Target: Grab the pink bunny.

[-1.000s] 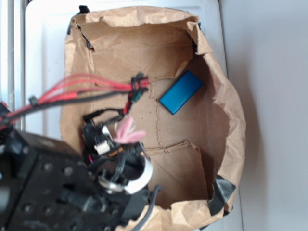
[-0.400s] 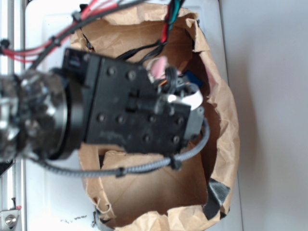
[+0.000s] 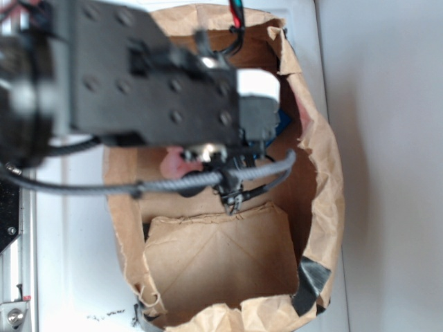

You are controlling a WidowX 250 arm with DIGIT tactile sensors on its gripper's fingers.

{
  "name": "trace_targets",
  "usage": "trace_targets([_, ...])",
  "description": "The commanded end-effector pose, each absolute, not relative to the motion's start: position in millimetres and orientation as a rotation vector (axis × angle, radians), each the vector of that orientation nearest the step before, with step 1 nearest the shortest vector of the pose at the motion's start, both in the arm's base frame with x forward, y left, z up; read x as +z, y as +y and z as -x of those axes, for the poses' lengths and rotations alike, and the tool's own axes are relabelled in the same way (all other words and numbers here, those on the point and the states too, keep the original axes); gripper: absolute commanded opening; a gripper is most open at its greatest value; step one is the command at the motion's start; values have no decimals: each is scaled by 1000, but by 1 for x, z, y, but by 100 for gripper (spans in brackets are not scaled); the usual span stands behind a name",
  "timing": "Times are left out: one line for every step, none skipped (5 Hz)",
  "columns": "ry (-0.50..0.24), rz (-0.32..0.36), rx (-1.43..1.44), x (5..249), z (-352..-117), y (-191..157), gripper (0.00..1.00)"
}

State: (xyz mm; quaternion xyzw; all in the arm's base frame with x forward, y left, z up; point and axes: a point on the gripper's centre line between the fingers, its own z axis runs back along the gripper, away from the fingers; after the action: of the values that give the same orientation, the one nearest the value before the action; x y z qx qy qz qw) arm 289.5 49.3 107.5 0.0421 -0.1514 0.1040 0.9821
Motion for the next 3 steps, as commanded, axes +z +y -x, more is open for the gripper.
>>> trace_targets([-298, 48, 70, 171, -289, 45, 0])
trace_targets([-289, 55, 53, 179, -296, 39, 0])
trace_targets([-312, 49, 57, 189, -298, 28, 0])
